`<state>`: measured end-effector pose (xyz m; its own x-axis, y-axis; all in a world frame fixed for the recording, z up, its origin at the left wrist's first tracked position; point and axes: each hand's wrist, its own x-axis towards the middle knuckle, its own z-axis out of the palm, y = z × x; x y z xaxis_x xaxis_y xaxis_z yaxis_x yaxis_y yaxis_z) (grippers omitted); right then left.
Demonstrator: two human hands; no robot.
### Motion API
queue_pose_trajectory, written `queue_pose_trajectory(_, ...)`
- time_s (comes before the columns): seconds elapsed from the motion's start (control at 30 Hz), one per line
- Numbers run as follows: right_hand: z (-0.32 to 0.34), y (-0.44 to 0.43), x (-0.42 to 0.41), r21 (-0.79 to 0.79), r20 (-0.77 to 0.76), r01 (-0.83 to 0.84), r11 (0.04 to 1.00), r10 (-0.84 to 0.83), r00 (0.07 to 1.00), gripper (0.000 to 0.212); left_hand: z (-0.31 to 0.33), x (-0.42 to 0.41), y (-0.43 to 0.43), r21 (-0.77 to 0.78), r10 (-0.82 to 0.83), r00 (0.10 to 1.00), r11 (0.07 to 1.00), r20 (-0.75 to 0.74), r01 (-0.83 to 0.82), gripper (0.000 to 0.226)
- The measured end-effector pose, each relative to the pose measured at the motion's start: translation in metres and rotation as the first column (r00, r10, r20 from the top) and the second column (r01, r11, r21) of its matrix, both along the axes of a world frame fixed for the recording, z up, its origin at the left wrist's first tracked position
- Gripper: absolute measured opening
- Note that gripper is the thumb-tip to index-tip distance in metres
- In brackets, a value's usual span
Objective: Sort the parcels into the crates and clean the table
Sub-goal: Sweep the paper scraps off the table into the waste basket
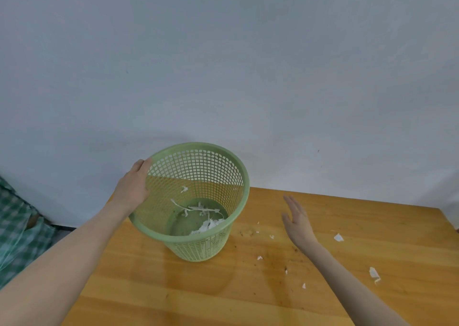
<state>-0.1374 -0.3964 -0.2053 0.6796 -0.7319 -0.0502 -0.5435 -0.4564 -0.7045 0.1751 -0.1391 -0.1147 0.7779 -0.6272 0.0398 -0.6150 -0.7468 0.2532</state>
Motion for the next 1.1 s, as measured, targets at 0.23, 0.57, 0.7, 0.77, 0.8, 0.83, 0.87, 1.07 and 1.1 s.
queue_pose_trajectory(0.23, -0.081, -0.038, -0.067, 0.081, -0.584, 0.058, 0.995, 0.000, 0.812, 0.065, 0.000, -0.002, -0.001, 0.011, -0.009, 1.000, 1.000, 0.009, 0.008, 0.080)
queue_pose_trajectory(0.57, -0.082, -0.062, -0.034, 0.099, -0.622, -0.025, 0.995, 0.081, 0.778, 0.059, -0.003, -0.001, -0.001, 0.001, 0.003, 1.000, 1.000, 0.028, -0.003, 0.079)
queue_pose_trajectory(0.7, -0.088, -0.070, -0.023, 0.122, -0.653, -0.037, 0.992, 0.108, 0.750, 0.052, -0.002, -0.003, -0.002, 0.005, 0.007, 1.000, 1.000, 0.029, -0.007, 0.079)
queue_pose_trajectory(0.77, -0.097, -0.074, -0.022, 0.125, -0.655, -0.049, 0.991, 0.120, 0.746, 0.052, -0.002, -0.003, -0.003, 0.012, 0.010, 0.999, 1.000, 0.031, -0.010, 0.080)
queue_pose_trajectory(0.8, -0.101, -0.074, -0.021, 0.115, -0.657, -0.062, 0.991, 0.123, 0.744, 0.053, -0.002, -0.002, -0.002, 0.016, 0.015, 0.999, 1.000, 0.032, -0.015, 0.081)
queue_pose_trajectory(0.83, -0.102, -0.074, -0.021, 0.101, -0.666, -0.068, 0.993, 0.118, 0.737, 0.053, -0.002, -0.001, -0.002, 0.020, 0.015, 0.999, 1.000, 0.033, -0.015, 0.081)
queue_pose_trajectory(0.87, -0.101, -0.072, -0.020, 0.088, -0.675, -0.073, 0.993, 0.113, 0.729, 0.054, -0.003, -0.001, -0.002, 0.023, 0.015, 0.999, 1.000, 0.031, -0.016, 0.082)
queue_pose_trajectory(1.07, -0.055, -0.061, -0.004, 0.111, -0.478, -0.028, 0.993, 0.078, 0.875, 0.052, -0.003, 0.000, -0.003, 0.041, 0.012, 0.999, 0.999, 0.038, -0.013, 0.082)
queue_pose_trajectory(1.1, -0.042, -0.056, 0.002, 0.112, -0.395, -0.013, 0.994, 0.056, 0.917, 0.052, -0.003, 0.000, -0.003, 0.044, 0.014, 0.999, 0.999, 0.040, -0.016, 0.082)
